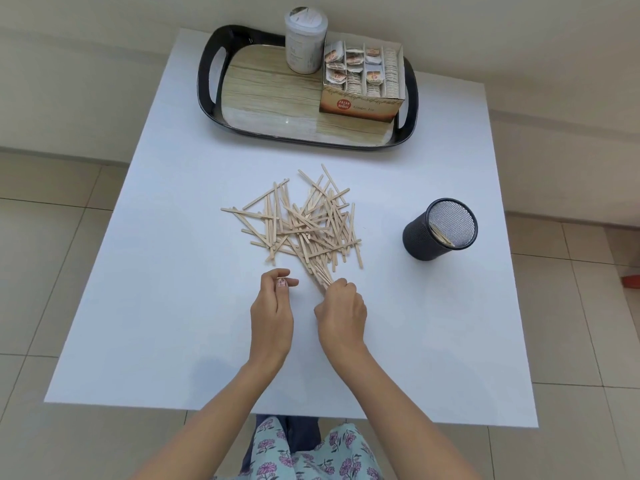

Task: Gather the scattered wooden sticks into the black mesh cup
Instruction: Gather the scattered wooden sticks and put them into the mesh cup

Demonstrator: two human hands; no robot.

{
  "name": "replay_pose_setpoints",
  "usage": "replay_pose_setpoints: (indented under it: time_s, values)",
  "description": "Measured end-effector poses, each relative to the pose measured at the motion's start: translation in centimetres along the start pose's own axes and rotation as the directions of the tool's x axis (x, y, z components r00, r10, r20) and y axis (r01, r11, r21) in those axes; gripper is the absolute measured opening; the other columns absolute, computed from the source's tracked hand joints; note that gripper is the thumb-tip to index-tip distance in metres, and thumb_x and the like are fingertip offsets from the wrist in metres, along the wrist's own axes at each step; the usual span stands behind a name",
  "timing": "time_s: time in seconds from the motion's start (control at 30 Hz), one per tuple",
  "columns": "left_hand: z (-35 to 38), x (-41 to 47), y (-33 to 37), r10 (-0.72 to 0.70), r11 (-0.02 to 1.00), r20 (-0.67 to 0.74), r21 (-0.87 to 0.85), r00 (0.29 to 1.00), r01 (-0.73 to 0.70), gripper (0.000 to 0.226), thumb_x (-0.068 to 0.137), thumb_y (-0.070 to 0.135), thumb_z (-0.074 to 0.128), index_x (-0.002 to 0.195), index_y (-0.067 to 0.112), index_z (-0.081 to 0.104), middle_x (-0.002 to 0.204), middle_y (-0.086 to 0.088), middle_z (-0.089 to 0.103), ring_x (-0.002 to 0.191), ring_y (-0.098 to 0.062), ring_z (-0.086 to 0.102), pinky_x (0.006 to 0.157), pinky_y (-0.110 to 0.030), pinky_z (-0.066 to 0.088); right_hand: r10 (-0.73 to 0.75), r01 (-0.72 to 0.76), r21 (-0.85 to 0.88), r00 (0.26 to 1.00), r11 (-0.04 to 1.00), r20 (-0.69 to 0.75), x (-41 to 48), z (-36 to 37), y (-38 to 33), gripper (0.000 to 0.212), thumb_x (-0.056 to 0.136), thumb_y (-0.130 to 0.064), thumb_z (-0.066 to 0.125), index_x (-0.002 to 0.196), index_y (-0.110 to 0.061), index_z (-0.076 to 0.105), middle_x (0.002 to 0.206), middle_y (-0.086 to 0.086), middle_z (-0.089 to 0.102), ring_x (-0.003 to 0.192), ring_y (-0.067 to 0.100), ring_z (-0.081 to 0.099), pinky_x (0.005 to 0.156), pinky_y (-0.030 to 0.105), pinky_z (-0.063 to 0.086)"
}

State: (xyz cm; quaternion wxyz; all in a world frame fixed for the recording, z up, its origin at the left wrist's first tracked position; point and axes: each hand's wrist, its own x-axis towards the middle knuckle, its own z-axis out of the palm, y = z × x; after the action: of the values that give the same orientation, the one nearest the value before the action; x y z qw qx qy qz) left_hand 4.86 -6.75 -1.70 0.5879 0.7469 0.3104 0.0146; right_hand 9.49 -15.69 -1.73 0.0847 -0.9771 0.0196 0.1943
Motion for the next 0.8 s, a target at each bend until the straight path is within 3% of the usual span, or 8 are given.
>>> replay_pose_setpoints:
  time_s: [0.1, 0.2, 0.27, 0.37, 0.5, 0.6, 0.7, 0.8]
  values:
    - [0.2, 0.0, 0.1, -0.051, 0.996, 0.012, -0.066, 0.999, 0.052, 0.022, 0.105, 0.021, 0.032, 0.107, 0.027, 0.054, 0.101, 0.009, 0.068, 0.097, 0.004, 0.059, 0.076, -0.004, 0.039, 0.001, -0.001, -0.016, 1.0, 1.0, 0.0, 0.1, -0.2, 0.4, 0.018, 0.089, -0.002, 0.047, 0.106, -0.007, 0.053, 0.104, 0.011, 0.06, 0.095, 0.026, 0.061, 0.075, 0.03, 0.045]
    - [0.4, 0.0, 0.4, -0.105, 0.984, 0.016, -0.142, 0.994, 0.106, 0.024, 0.104, 0.019, 0.033, 0.107, 0.021, 0.057, 0.102, 0.007, 0.069, 0.103, -0.007, 0.062, 0.088, -0.021, 0.045, -0.006, 0.005, 0.052, 1.0, 0.999, 0.014, 0.3, -0.6, 0.8, 0.017, 0.086, -0.003, 0.046, 0.103, -0.005, 0.051, 0.097, 0.01, 0.057, 0.088, 0.027, 0.057, 0.066, 0.03, 0.037]
    - [0.5, 0.1, 0.7, -0.151, 0.969, 0.01, -0.197, 0.988, 0.15, 0.025, 0.104, 0.019, 0.033, 0.108, 0.019, 0.058, 0.103, 0.006, 0.068, 0.103, -0.011, 0.064, 0.09, -0.025, 0.047, 0.001, -0.012, 0.235, 0.999, 0.972, 0.048, 0.5, -0.8, 1.3, 0.012, 0.085, -0.005, 0.046, 0.097, -0.005, 0.047, 0.086, 0.007, 0.05, 0.074, 0.025, 0.048, 0.059, 0.029, 0.032]
    - [0.7, 0.1, 1.2, -0.165, 0.959, 0.013, -0.232, 0.986, 0.164, 0.024, 0.104, 0.02, 0.034, 0.108, 0.02, 0.058, 0.106, 0.006, 0.067, 0.104, -0.012, 0.063, 0.086, -0.021, 0.047, -0.008, -0.033, 0.558, 0.997, 0.829, 0.071, 0.7, -1.0, 2.0, 0.008, 0.085, -0.005, 0.043, 0.086, -0.008, 0.036, 0.072, 0.002, 0.039, 0.062, 0.019, 0.034, 0.046, 0.026, 0.026]
    - [1.1, 0.1, 2.3, -0.105, 0.965, 0.07, -0.235, 0.992, 0.118, 0.024, 0.103, 0.017, 0.036, 0.109, 0.021, 0.059, 0.11, 0.008, 0.065, 0.106, -0.01, 0.062, 0.09, -0.024, 0.048, -0.118, 0.103, 0.697, 0.993, 0.709, -0.027, 0.6, -1.3, 2.4, 0.016, 0.087, -0.003, 0.039, 0.081, -0.013, 0.029, 0.071, 0.0, 0.028, 0.059, 0.013, 0.022, 0.044, 0.018, 0.028]
    - [1.4, 0.4, 3.5, -0.054, 0.972, 0.164, -0.216, 0.985, 0.089, 0.026, 0.101, 0.014, 0.04, 0.115, 0.023, 0.059, 0.116, 0.011, 0.064, 0.113, -0.006, 0.058, 0.097, -0.026, 0.046, -0.141, 0.119, 0.72, 0.99, 0.684, -0.029, 0.8, -1.1, 2.4, 0.013, 0.09, -0.007, 0.037, 0.082, -0.015, 0.03, 0.072, -0.004, 0.033, 0.058, 0.011, 0.028, 0.047, 0.018, 0.029]
    - [1.6, 0.9, 4.9, 0.048, 0.981, 0.277, -0.193, 0.96, 0.006, 0.031, 0.1, 0.014, 0.043, 0.124, 0.025, 0.058, 0.124, 0.014, 0.061, 0.114, 0.009, 0.053, 0.089, -0.006, 0.041, -0.184, 0.166, 0.772, 0.981, 0.613, -0.064, 0.8, -1.1, 1.9, 0.004, 0.095, -0.018, 0.034, 0.095, -0.015, 0.037, 0.085, -0.002, 0.053, 0.067, 0.013, 0.049, 0.057, 0.024, 0.041]
    - [2.0, 1.0, 6.0, 0.145, 0.98, 0.336, -0.176, 0.931, -0.089, 0.037, 0.098, 0.012, 0.046, 0.132, 0.026, 0.053, 0.129, 0.016, 0.058, 0.118, 0.012, 0.049, 0.094, -0.005, 0.038, -0.23, 0.186, 0.854, 0.97, 0.485, -0.081, 0.9, -1.3, 1.3, 0.048, 0.091, -0.056, 0.03, 0.119, -0.024, 0.052, 0.111, -0.008, 0.066, 0.102, 0.004, 0.063, 0.077, 0.016, 0.052]
